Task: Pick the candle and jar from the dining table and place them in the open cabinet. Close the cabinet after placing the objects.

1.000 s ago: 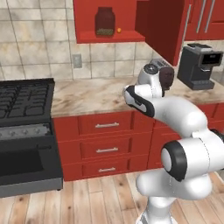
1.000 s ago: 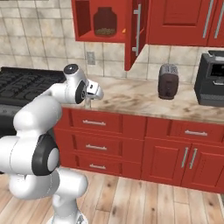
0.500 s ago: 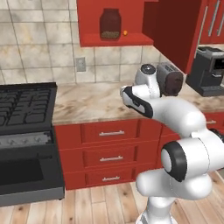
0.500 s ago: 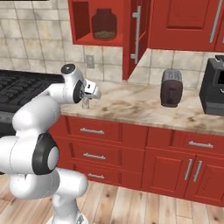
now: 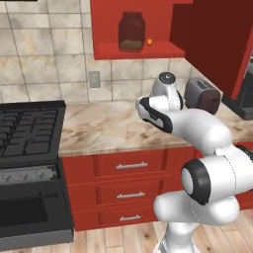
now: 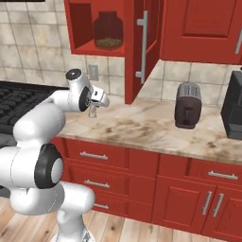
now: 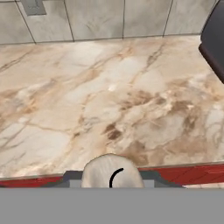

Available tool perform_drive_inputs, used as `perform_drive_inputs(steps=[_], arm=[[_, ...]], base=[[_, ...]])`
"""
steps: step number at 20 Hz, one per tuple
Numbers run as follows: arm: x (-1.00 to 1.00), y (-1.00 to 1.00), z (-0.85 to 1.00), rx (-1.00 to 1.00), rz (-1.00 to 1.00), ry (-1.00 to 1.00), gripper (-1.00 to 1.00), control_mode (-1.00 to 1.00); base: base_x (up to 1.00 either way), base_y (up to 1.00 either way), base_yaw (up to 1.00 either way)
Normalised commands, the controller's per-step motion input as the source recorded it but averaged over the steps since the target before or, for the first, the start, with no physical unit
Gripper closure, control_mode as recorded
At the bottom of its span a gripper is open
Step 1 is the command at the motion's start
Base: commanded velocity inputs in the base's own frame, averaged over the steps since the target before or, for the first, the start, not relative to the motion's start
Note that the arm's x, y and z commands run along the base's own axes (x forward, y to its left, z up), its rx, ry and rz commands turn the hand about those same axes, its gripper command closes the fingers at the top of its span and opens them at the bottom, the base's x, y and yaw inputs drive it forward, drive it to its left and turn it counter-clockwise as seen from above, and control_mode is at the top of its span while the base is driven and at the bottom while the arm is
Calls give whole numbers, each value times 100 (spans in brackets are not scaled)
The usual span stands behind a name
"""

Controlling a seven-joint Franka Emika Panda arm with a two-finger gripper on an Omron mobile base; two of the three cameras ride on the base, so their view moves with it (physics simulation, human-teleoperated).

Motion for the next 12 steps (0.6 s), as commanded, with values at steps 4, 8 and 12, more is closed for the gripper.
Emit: perform_drive_inputs(steps=[4,8,12], arm=[[0,0,0,0,0,0,100,100],[0,0,0,0,0,0,100,100],[0,0,0,0,0,0,100,100]], base=[[40,-13,4],[34,-13,4],[42,-16,4]])
